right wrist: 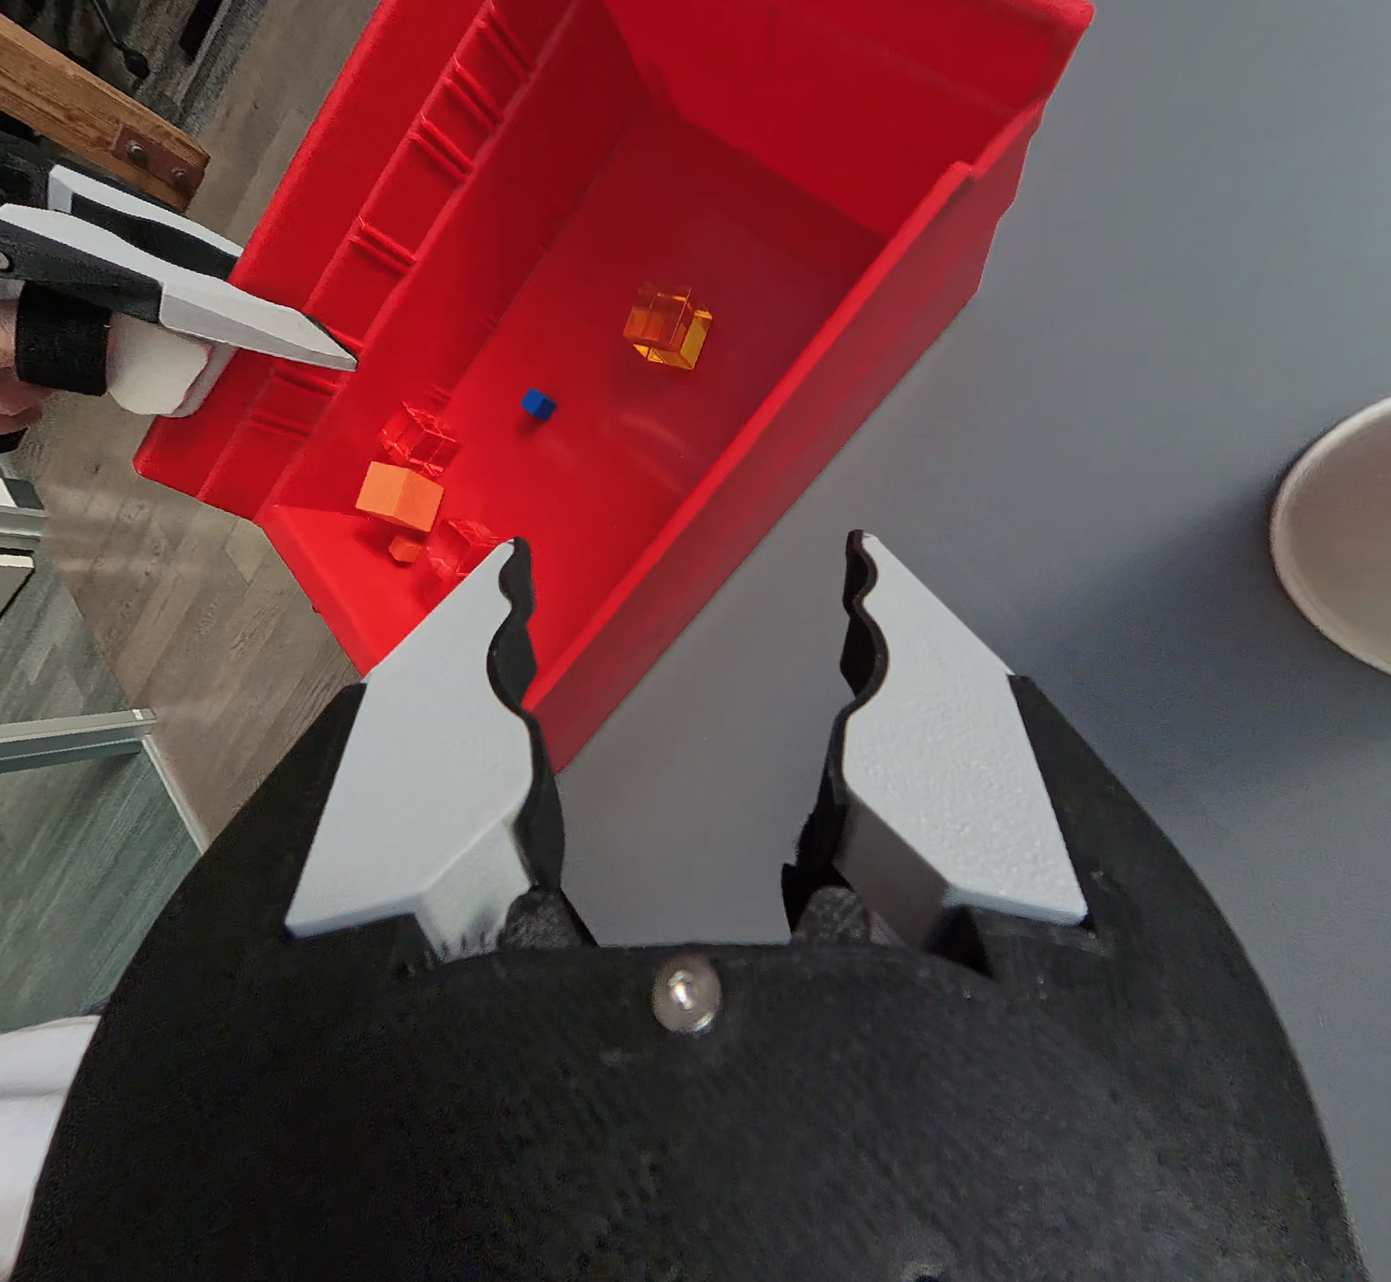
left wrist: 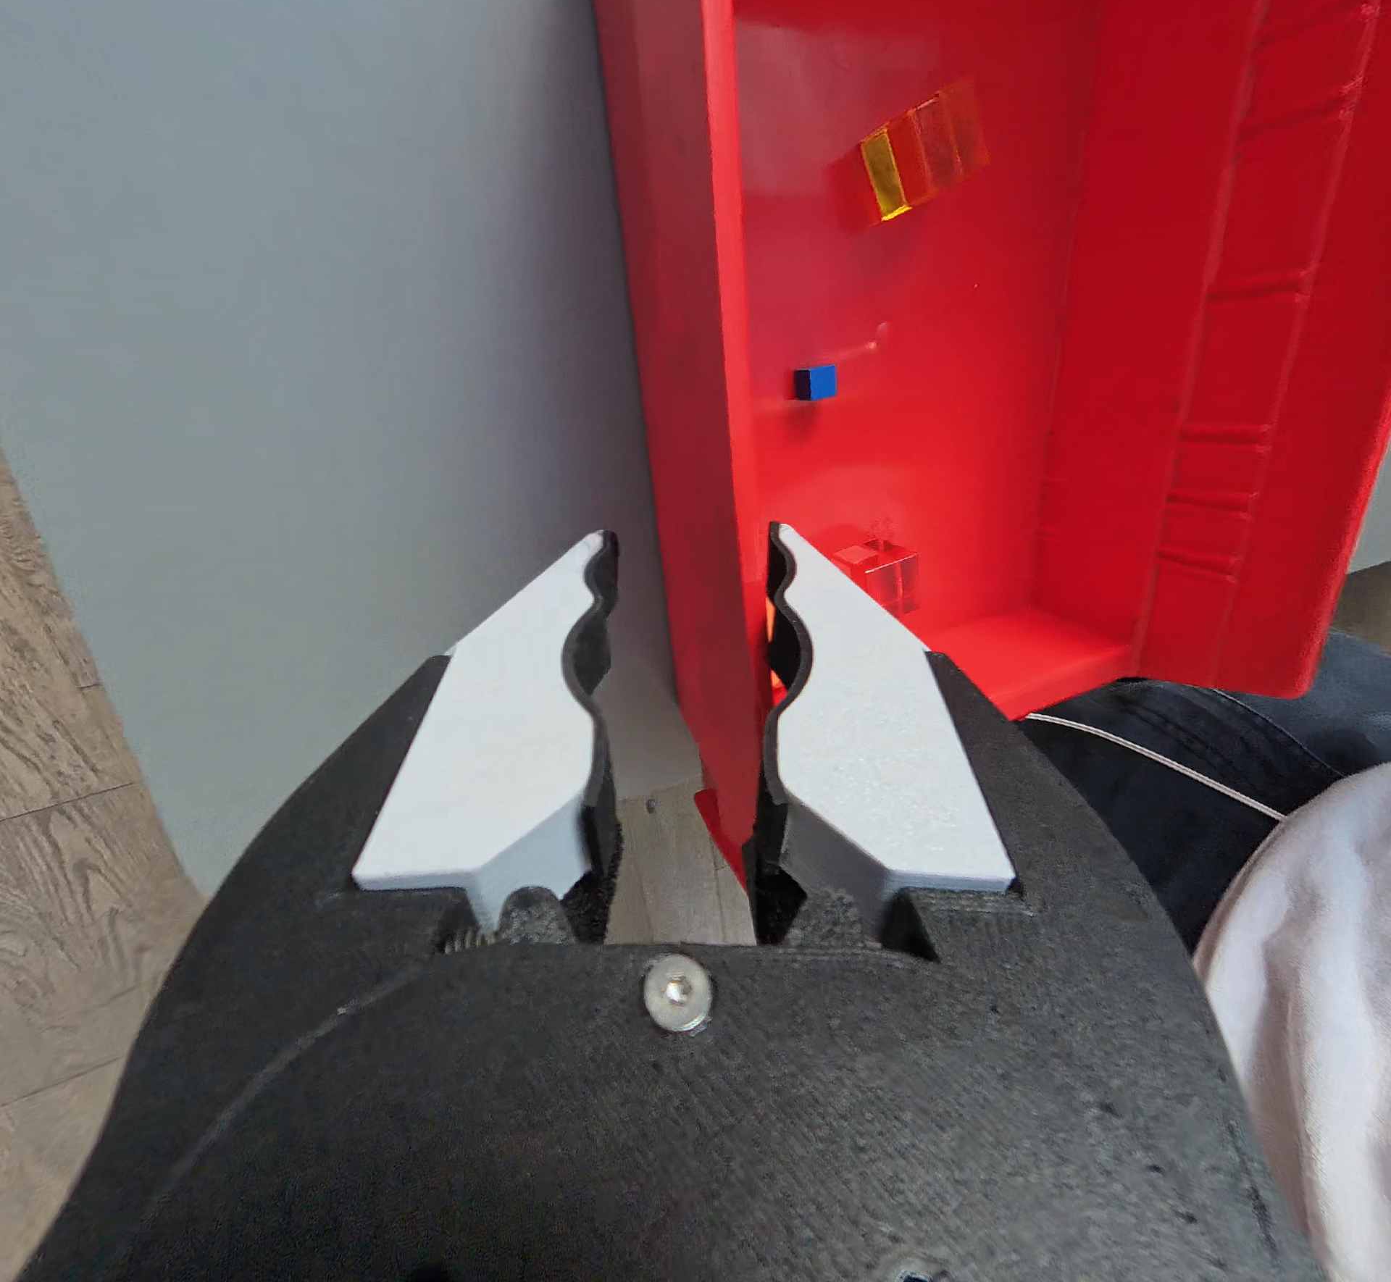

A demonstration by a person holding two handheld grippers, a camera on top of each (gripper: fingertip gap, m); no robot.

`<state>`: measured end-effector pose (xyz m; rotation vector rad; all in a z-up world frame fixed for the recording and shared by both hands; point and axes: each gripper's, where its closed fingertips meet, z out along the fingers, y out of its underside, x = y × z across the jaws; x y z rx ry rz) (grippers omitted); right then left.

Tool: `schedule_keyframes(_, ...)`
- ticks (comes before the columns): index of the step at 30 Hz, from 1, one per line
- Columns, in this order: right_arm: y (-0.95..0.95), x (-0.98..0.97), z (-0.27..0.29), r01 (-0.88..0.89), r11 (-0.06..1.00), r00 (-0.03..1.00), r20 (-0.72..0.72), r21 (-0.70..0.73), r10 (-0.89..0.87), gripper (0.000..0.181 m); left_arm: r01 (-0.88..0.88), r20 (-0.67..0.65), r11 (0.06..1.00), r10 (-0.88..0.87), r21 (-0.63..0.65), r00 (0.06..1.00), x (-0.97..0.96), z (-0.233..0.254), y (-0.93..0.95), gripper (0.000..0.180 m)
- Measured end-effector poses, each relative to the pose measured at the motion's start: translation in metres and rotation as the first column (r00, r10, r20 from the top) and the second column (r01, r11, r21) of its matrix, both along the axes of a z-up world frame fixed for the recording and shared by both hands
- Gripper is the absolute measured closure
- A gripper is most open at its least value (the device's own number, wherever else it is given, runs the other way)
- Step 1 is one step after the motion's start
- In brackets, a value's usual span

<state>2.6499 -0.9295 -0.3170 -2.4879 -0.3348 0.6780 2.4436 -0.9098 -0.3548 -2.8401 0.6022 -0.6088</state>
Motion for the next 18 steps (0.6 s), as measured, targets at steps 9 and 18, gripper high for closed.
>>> schedule_keyframes(9, -0.049, -0.013, -0.055, -0.014, 0.960, 0.980, 0.185, -0.279, 0.068, 0.135, 0.042, -0.158, 0.994, -0.058, -0.105, 0.986, 0.025, 0.003, -0.064, 0.165)
schedule_keyframes(18, -0.113, 0.079, -0.084, 0.005, 0.826, 0.913, 0.339, -0.563, 0.226, 0.178, -0.030, 0.169, 0.993, 0.049, -0.110, 0.984, 0.112, 0.033, -0.180, 0.158)
